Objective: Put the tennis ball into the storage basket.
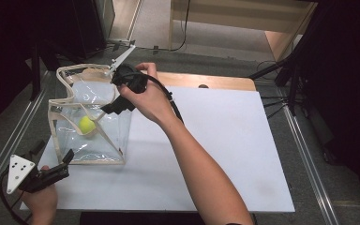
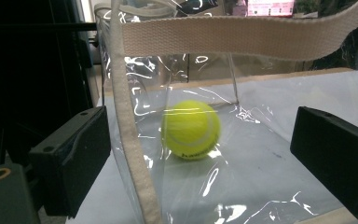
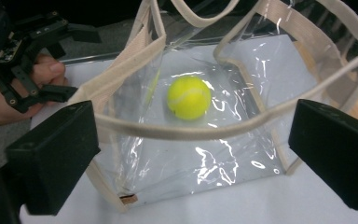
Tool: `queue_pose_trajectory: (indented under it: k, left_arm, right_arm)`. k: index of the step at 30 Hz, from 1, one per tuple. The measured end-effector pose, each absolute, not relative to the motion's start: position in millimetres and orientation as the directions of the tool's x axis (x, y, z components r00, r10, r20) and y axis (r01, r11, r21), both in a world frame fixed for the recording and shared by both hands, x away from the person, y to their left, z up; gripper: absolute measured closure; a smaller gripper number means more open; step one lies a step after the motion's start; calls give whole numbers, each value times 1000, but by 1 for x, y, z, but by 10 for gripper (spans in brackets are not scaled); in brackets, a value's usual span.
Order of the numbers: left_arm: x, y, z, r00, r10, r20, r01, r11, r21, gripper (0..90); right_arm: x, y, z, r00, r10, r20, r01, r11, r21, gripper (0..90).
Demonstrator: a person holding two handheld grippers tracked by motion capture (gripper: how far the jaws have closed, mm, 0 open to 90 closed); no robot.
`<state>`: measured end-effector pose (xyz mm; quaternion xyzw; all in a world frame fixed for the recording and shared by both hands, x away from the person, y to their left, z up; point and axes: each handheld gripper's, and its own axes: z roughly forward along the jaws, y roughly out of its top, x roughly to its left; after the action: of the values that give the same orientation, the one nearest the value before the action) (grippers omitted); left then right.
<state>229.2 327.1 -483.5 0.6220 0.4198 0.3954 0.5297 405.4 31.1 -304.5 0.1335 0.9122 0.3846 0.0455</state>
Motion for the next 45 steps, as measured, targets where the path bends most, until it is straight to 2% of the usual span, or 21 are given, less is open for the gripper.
queue_pose_trajectory:
  k: [10,21,45]
  left_arm:
    - [229,327,-484,333,942,46,101,-84,991,53]
    - [229,327,-484,335,941,46,103,-85,991,53]
    - [229,327,-484,334,941,50,103,-89,991,53]
  right_arm:
    - [399,16,-314,-940,342,2,237,647,724,0]
    - [390,8,-343,-923,386,-10,261,644,719,0]
    - [366,-26,-405,-894,444,65,342,580,739,0]
